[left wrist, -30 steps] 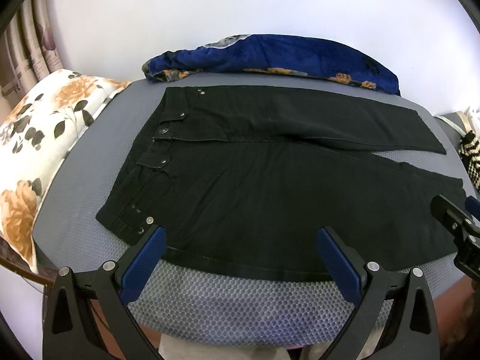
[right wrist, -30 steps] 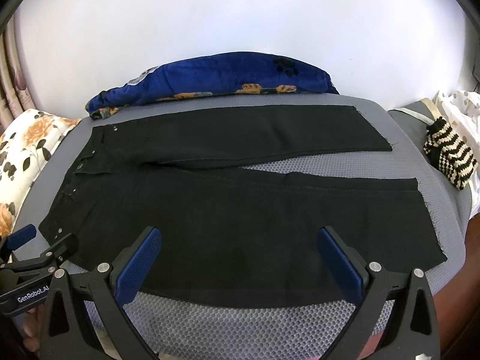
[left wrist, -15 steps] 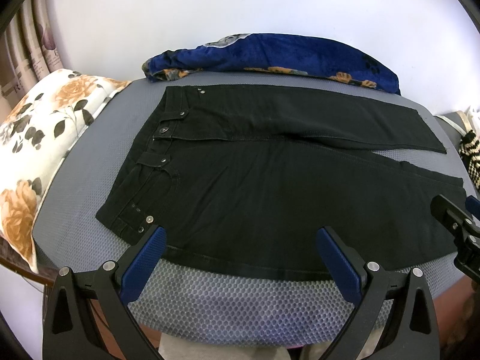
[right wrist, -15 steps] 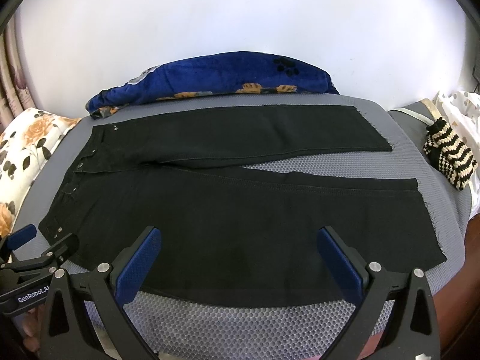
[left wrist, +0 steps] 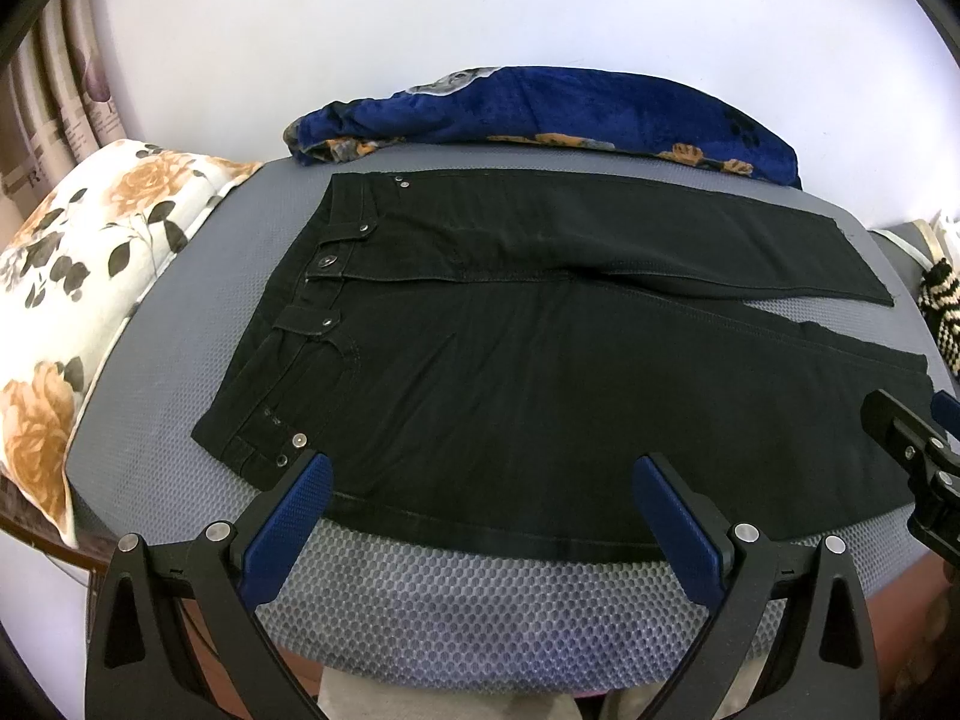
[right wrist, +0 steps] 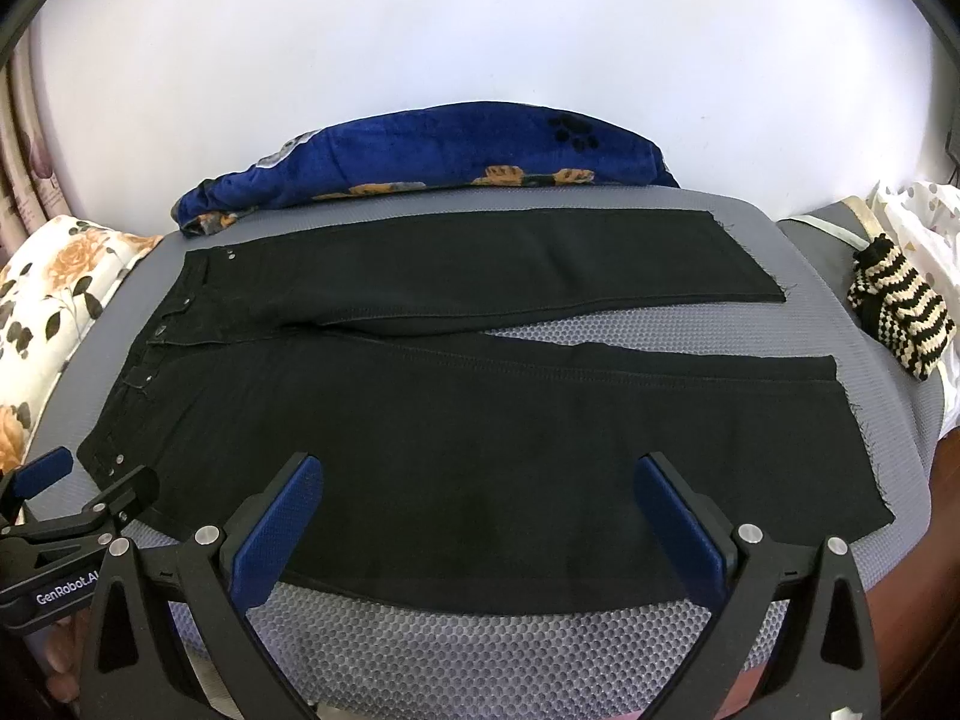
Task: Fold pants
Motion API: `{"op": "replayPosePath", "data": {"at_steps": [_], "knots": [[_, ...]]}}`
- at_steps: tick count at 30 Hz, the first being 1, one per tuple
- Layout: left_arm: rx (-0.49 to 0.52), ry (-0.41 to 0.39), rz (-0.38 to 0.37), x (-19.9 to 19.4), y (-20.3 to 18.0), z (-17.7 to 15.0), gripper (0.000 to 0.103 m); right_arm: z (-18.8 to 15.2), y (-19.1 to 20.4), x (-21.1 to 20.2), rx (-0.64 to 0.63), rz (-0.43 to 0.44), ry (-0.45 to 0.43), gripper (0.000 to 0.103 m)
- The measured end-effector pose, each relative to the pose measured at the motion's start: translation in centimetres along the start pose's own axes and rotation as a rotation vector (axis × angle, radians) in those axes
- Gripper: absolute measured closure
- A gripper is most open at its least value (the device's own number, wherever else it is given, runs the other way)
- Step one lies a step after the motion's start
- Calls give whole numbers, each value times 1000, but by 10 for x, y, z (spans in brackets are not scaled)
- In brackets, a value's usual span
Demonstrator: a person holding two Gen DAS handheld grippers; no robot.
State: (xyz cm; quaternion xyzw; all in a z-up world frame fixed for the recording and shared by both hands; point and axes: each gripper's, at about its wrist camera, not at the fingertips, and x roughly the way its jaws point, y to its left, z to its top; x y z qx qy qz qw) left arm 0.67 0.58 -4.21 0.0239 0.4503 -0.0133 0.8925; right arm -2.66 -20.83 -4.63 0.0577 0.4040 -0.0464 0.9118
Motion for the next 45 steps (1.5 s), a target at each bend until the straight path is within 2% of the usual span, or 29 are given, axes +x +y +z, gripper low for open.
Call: {"op": "replayPosePath", "data": {"at_steps": [15, 19, 22, 25, 31, 33, 34, 39, 41, 45], "knots": [[6, 0, 2, 1, 0, 3, 3, 4, -1, 3, 1, 6, 0, 0], [6, -1, -6, 4, 1, 11, 3, 9, -5, 6, 12, 35, -3, 0], [4, -15, -9, 8, 6, 21, 3, 15, -6, 10, 8, 42, -10, 0], [-11, -22, -44, 15, 16, 39, 4, 23, -8, 16, 7, 73, -10, 0], [-53, -78, -96, 36, 59, 92, 5, 48, -10, 38, 12, 158, 2, 0], [-55, -90, -104, 49, 77, 112, 9, 57, -10, 47, 12, 191, 14, 0], [-60, -90, -112, 55, 87, 121, 16, 64, -10, 55, 8, 204, 24, 0], [-132, -41, -214, 102, 140, 164, 32, 89, -10, 89, 38, 218, 65, 0], [-167, -6, -262, 127, 162, 181, 43, 100, -7, 107, 50, 222, 86, 0], [-244, 47, -370, 168, 192, 202, 55, 112, 2, 137, 63, 224, 126, 0]]}}
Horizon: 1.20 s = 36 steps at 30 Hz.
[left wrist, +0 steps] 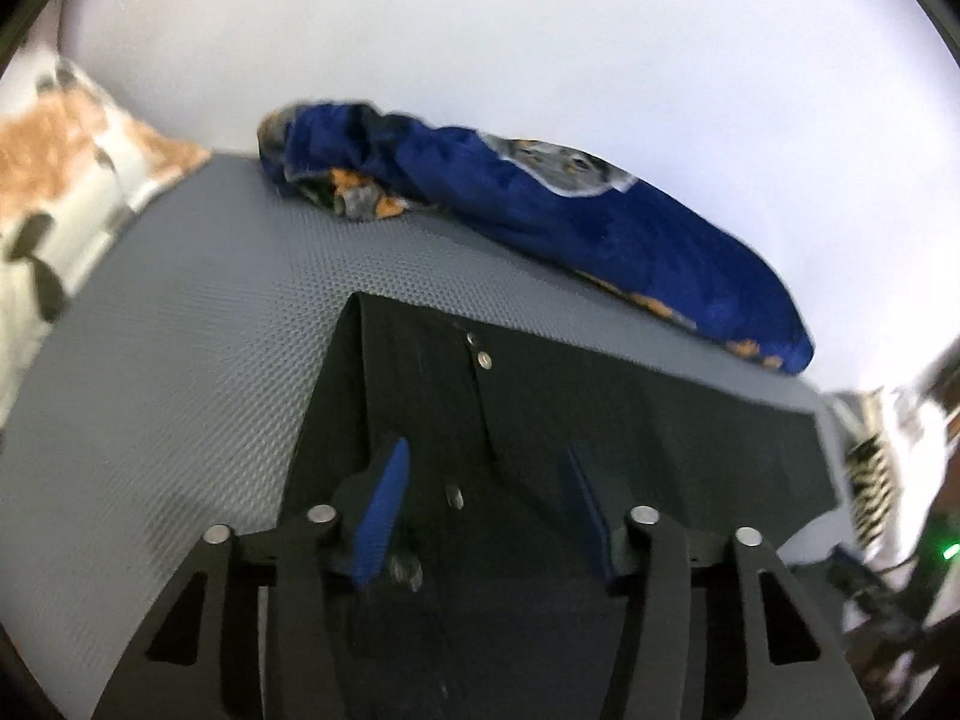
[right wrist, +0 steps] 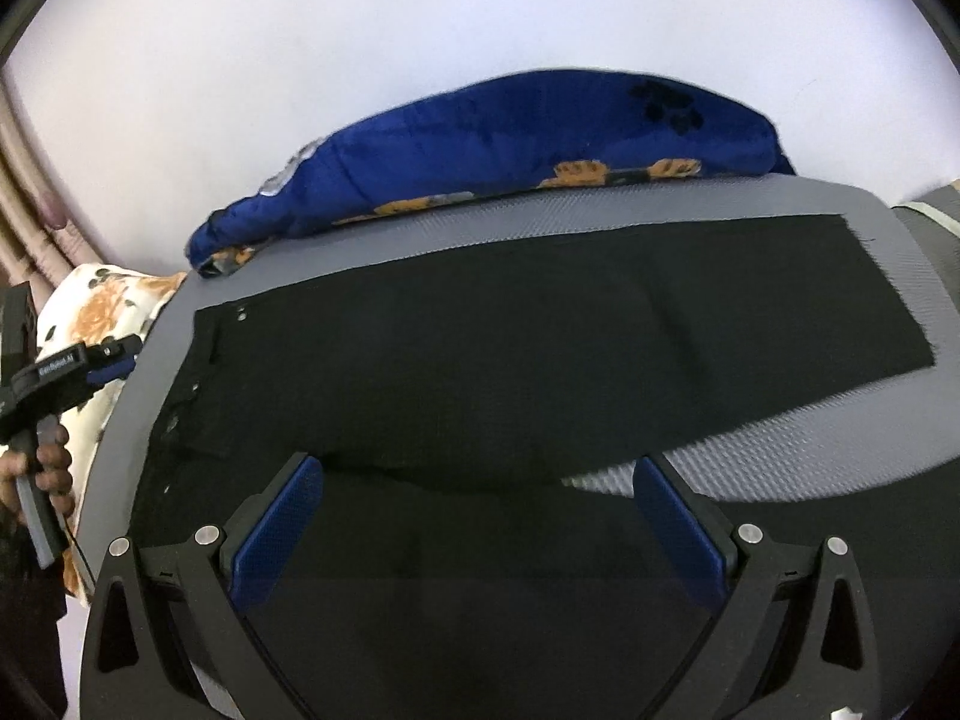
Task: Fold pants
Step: 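Lower both grippers onto the trousers' waistband and close on it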
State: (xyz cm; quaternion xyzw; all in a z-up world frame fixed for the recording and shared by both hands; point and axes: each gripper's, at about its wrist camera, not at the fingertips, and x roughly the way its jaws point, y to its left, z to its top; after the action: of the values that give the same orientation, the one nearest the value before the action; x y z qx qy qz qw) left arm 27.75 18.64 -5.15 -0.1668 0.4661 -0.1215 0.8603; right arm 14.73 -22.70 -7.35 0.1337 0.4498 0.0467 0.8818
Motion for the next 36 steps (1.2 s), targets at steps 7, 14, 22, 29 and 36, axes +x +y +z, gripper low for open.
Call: {"op": "replayPosePath", "data": {"at_steps": [7, 14, 22, 29, 36], "knots": [[-116, 79, -112, 53, 51, 34, 65, 13, 9, 42, 1, 5, 56, 0], [-151, 125, -182, 85, 73, 48, 71, 26, 17, 66, -14, -4, 74, 0], [-138, 159, -239, 97, 74, 63, 73, 44, 29, 87, -42, 0, 81, 0], [-176, 130, -228, 82, 96, 61, 73, 51, 39, 96, -56, 23, 75, 0], [-208, 165, -281, 96, 96, 63, 73, 53, 48, 100, -95, 24, 75, 0]]}}
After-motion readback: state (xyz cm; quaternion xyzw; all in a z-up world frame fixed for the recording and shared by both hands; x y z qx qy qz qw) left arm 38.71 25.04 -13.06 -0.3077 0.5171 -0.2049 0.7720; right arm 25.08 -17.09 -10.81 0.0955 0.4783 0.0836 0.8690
